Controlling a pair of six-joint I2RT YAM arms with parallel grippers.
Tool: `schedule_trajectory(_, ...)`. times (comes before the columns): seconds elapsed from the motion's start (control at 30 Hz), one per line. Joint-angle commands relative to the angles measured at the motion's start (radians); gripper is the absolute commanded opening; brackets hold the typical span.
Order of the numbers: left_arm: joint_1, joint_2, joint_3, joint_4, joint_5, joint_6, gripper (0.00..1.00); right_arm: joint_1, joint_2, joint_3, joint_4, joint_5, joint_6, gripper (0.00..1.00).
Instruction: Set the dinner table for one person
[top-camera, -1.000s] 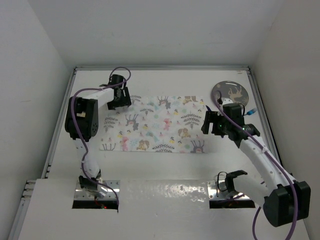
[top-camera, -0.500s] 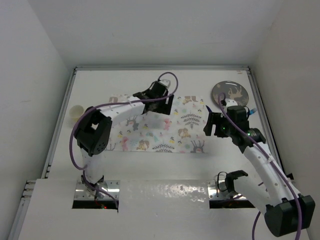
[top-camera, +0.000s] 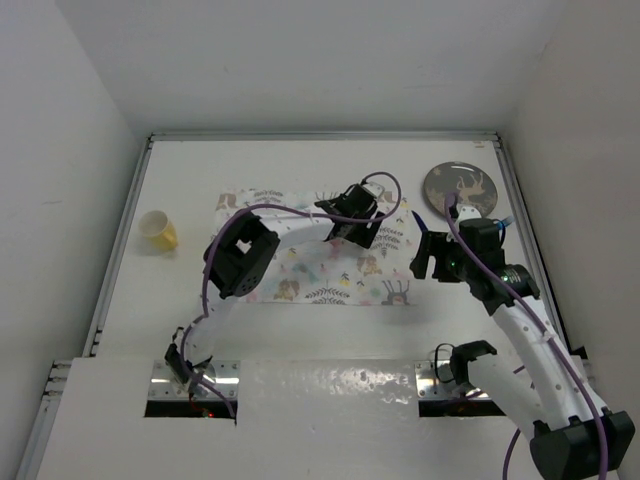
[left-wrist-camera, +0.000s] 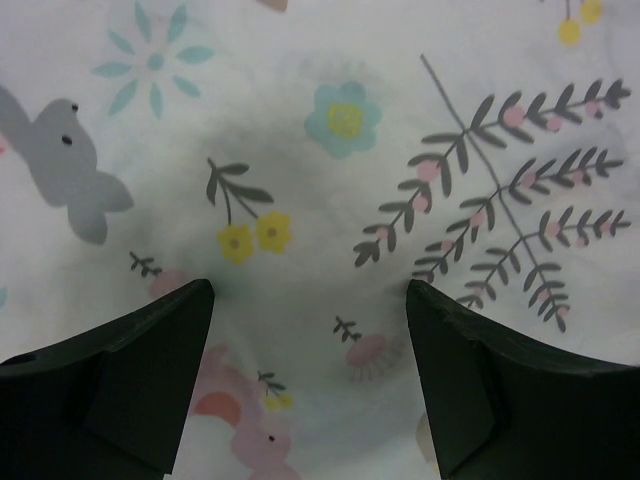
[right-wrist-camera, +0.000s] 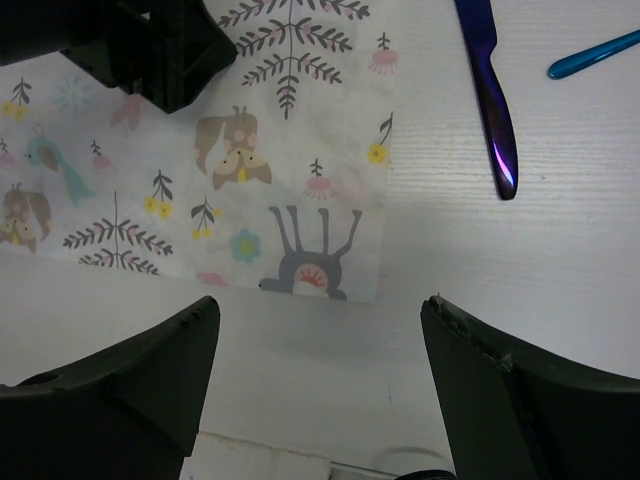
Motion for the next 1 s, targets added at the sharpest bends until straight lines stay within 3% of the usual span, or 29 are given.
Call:
schedule_trajectory(0.0,-0.015,0.053,0.084,0.057,-0.011,0.015,0.76,0.006,-0.01,0.029,0.0,-0.006,0.01,0.82)
schedule_trajectory(0.13,-0.019,0.115,0.159,0.023,-0.002,0.009,0.76,0.006,-0.007,0.032,0.007,-0.017,0.011,0.82)
schedule_trajectory(0.97,-0.052,0.185,0.225,0.017,0.056,-0.037,0.76,0.006,0.005,0.063,0.003,-0.001,-0.021,0.83)
